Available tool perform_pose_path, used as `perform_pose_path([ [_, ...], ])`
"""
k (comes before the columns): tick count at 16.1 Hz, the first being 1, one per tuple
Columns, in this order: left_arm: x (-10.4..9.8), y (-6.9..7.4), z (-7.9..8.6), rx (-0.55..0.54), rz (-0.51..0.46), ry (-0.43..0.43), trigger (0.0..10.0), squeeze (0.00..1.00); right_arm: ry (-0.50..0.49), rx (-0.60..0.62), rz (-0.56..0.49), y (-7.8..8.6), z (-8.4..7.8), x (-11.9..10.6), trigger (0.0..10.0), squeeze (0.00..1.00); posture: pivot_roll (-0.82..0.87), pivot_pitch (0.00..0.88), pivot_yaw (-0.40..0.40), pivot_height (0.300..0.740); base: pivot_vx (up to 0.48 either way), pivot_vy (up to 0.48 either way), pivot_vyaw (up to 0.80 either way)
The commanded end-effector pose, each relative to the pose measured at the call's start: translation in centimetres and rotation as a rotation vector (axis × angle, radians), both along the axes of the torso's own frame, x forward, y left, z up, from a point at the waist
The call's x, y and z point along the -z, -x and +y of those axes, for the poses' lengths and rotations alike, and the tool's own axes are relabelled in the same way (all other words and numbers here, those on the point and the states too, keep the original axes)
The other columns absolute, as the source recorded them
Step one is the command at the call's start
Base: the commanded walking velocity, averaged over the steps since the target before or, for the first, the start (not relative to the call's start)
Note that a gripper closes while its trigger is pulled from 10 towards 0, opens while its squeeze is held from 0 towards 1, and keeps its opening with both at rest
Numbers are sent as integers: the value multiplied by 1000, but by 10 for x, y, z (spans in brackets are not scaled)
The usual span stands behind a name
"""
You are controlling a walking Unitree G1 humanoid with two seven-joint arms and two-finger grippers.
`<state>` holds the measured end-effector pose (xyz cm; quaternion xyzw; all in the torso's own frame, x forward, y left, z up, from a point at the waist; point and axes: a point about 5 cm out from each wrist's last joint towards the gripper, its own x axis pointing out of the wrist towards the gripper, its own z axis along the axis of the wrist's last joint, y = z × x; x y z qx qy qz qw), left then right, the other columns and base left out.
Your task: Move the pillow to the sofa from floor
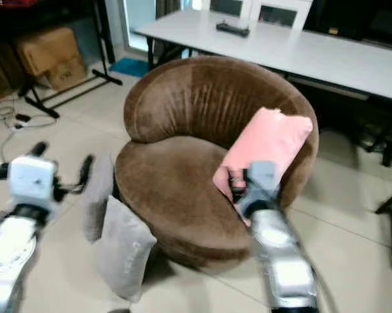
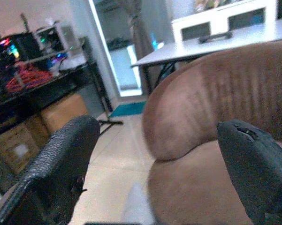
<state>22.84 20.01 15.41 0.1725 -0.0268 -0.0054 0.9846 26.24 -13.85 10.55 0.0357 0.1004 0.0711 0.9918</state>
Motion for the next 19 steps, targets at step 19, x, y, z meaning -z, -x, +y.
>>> perform_pose_path([
  [19, -2, -3, -8, 28, -3, 75, 10000, 0, 26, 67, -49, -6, -3, -9, 10000, 0, 83, 0, -51, 740, 189, 87, 165],
])
